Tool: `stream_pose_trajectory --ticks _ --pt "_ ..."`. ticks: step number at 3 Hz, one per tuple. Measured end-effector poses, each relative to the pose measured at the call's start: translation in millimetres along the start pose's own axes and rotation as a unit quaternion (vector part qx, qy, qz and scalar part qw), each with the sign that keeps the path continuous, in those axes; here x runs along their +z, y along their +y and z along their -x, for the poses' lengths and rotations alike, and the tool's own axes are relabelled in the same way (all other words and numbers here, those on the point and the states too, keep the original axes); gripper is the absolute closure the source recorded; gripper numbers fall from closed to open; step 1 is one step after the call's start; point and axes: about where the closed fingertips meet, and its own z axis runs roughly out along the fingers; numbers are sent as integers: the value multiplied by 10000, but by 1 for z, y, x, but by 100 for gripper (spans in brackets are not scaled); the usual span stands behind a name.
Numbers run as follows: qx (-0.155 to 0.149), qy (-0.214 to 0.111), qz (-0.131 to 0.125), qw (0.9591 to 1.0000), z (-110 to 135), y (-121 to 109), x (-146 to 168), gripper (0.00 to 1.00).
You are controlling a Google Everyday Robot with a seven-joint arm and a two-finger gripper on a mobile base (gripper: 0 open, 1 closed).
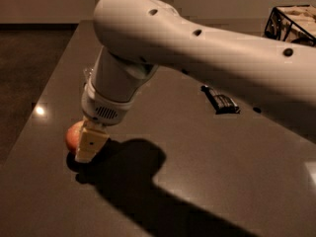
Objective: Move apple near water bottle
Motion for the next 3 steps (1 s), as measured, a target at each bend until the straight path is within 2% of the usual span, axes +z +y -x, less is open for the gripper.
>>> stream_pose_trajectory --ticks 1,2,3 --pt "690 -263 -237 9970 -25 -38 -33 87" --pt "1326 -320 -674 9884 -50 -83 -60 100" --pt "1867 -166 -1208 9748 -73 -125 -72 100"
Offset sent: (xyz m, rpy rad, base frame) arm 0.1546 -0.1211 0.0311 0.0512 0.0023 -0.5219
